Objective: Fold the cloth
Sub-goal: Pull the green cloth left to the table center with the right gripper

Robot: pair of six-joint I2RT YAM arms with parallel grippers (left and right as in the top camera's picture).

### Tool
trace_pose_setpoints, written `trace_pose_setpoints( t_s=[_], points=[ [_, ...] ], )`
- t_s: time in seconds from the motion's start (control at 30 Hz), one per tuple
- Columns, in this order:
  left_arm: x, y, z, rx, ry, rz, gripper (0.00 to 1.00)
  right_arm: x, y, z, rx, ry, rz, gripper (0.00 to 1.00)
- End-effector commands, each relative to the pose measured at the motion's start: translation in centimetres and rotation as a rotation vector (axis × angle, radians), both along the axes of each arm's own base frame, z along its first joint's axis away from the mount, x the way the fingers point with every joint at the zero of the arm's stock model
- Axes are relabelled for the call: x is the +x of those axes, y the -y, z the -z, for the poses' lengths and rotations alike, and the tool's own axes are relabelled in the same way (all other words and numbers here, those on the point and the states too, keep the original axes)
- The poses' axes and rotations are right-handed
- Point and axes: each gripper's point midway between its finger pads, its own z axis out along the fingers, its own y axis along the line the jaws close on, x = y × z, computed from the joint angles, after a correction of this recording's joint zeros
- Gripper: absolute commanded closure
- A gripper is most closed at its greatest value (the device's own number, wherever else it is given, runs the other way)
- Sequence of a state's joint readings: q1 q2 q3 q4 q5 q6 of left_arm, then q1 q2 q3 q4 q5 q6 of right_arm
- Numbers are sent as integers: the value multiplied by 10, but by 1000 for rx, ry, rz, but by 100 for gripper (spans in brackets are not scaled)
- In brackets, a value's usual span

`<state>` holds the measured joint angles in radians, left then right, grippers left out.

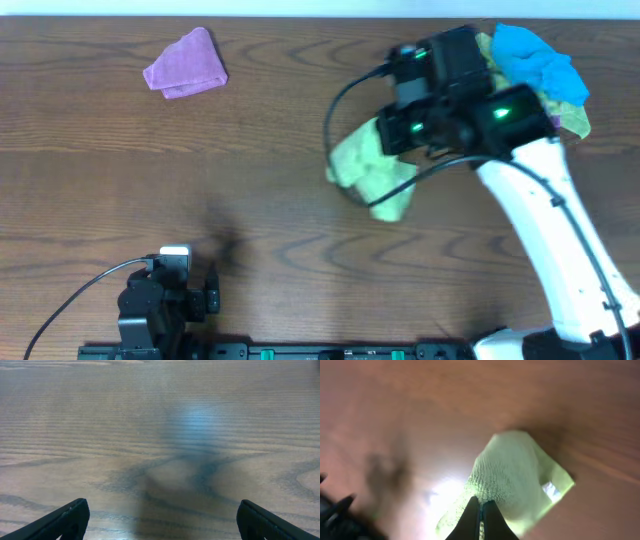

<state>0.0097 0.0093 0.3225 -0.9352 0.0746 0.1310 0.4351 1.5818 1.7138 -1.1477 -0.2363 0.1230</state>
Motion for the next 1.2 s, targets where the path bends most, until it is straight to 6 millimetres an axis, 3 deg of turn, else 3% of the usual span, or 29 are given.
trace_pose_setpoints(
  t_s=[0.0,0.2,0.33,0.47,0.6,0.7,0.8,0.9,0.97,1.0,1.03,1.07,1.1,1.17],
  points=[
    [-9,0,14,11,-61,9,5,-27,-31,-5,44,-41,-59,98],
    [-9,0,14,11,-61,9,5,-86,-74,-5,77,-139,-238,98],
    [-9,0,14,11,-61,9,5,-118,-92,-25,133,-114,-353,99],
    [-9,0,14,11,-61,9,5,-132,-104,-60,254,-28,-430,98],
    [-9,-8,14,44,-61,-22,5,-126,-99,-65,278,-31,-397,98],
    [-9,-11,14,58,-61,-37,5,-104,-92,-48,225,-41,-331,99],
    [-9,-11,14,58,-61,-37,5,-63,-84,-14,118,-36,-255,98],
    [-9,-12,14,62,-62,-41,5,-5,-69,29,6,-24,-139,98],
    [-9,-12,14,62,-61,-41,4,44,-47,66,-60,-20,-31,95],
    [-9,-12,14,62,-61,-41,4,66,-32,84,-92,-24,26,83],
    [-9,-12,14,62,-61,-41,5,87,-14,103,-117,-36,96,62],
    [-9,-12,14,61,-61,-41,5,105,7,122,-142,-54,180,32],
    [-9,-12,14,62,-62,-41,5,119,30,140,-160,-84,264,18],
    [-9,-12,14,61,-61,-41,5,130,65,161,-156,-151,381,15]
  ],
)
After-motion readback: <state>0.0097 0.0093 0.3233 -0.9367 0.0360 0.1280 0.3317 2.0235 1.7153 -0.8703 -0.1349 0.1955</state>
